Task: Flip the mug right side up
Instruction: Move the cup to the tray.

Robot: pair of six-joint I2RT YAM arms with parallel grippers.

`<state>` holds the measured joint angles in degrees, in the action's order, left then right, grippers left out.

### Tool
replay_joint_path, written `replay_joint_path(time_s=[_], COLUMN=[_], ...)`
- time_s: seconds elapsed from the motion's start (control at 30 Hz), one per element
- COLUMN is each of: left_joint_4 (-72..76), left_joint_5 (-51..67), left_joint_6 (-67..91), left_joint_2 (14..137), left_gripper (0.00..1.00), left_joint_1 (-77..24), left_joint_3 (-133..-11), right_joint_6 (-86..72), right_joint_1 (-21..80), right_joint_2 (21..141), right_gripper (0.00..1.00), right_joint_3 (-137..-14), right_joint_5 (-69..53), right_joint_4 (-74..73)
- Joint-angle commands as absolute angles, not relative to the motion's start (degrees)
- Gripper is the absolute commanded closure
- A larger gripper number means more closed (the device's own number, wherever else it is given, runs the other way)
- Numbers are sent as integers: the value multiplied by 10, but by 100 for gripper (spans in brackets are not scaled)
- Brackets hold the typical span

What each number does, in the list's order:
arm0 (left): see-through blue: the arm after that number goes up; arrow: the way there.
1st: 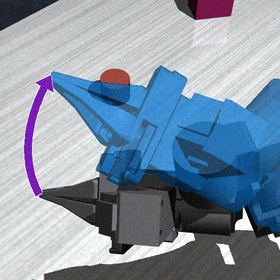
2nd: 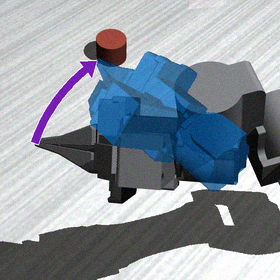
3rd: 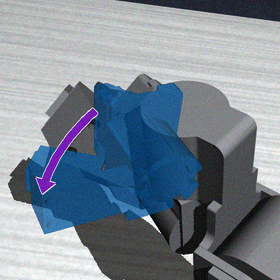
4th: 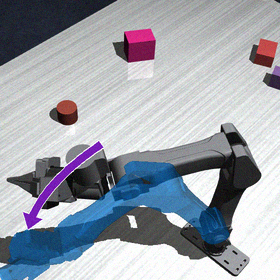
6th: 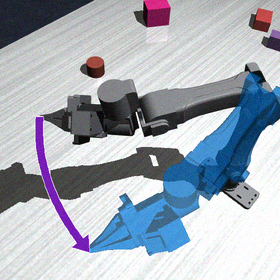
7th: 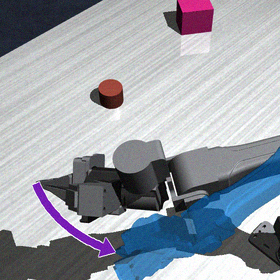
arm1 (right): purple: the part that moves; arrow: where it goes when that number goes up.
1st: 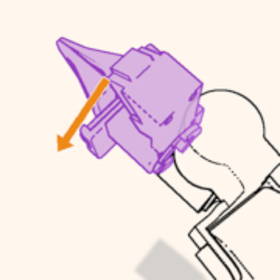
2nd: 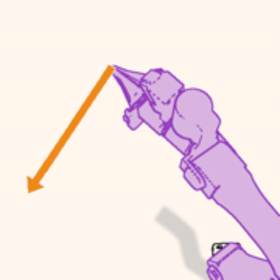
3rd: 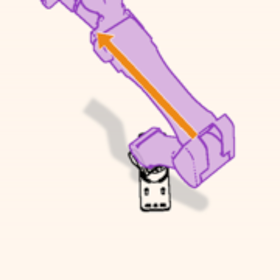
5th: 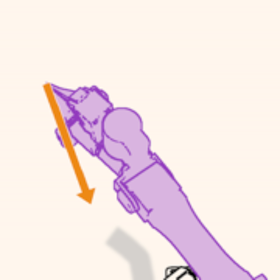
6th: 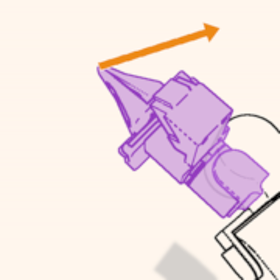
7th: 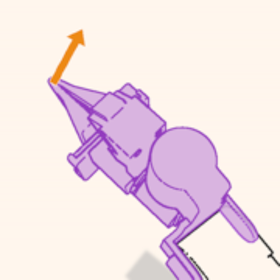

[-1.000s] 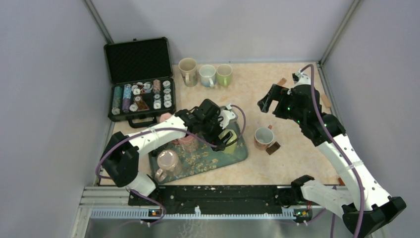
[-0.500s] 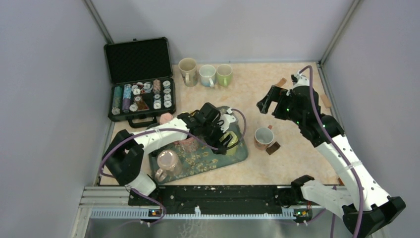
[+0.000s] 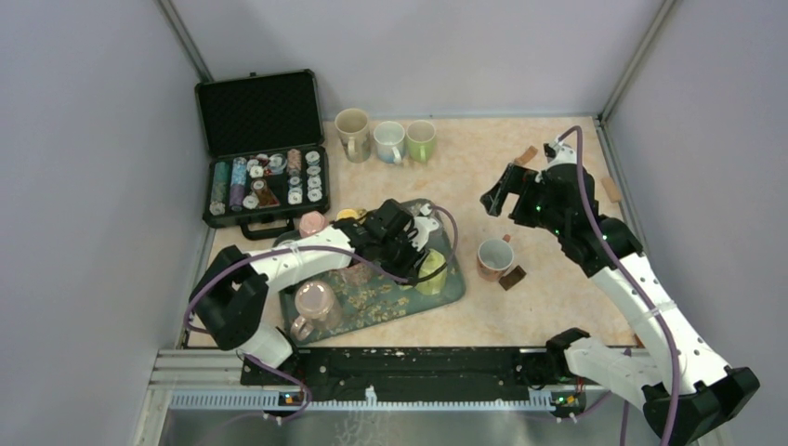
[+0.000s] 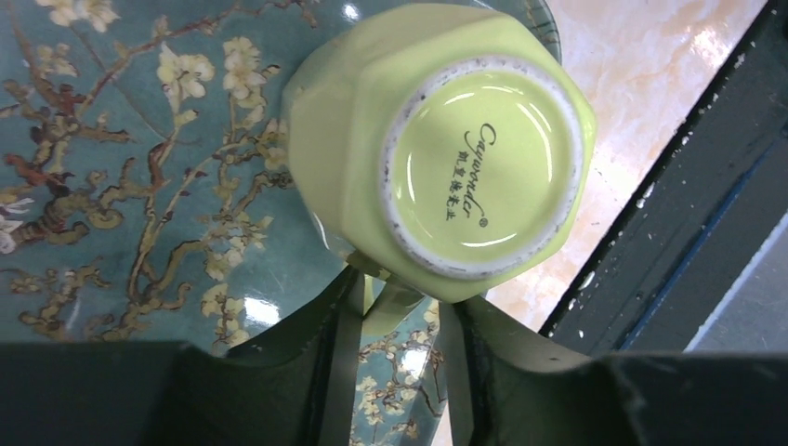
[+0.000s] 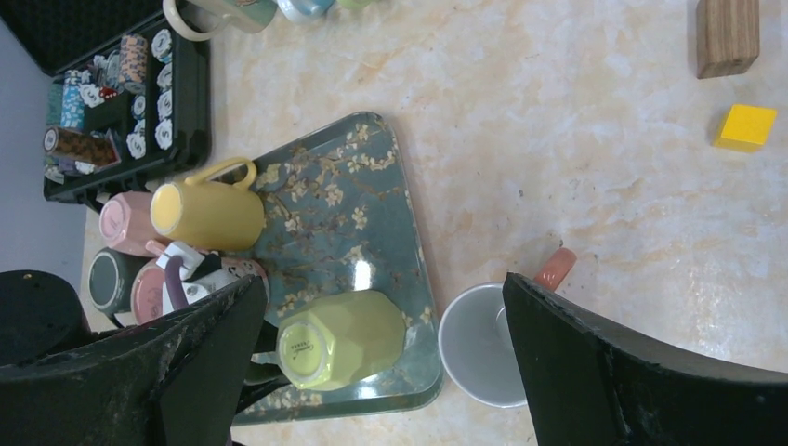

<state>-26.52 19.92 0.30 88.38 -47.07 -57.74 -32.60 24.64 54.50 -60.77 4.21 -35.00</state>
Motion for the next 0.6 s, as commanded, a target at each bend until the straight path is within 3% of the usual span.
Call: replay_joint_path(time_s=[0.0, 0.3, 0.57], left_joint_4=[-228, -191, -171], left_joint_5=[154, 78, -31], left_joint_6=[39, 84, 138], left_joint_2=[863, 844, 842], left_gripper=[62, 87, 92], left_joint_1=[-483, -499, -499], left_joint_3=[-579, -563, -566], right_joint_6=[-327, -327, -327], right_joint_1=[252, 252, 252], right_joint_2=[537, 538, 540], right_gripper=[1, 1, 1], right_joint_3=[-603, -594, -590], right_joint_5=[37, 36, 34], right_joint_4=[-327, -317, -309])
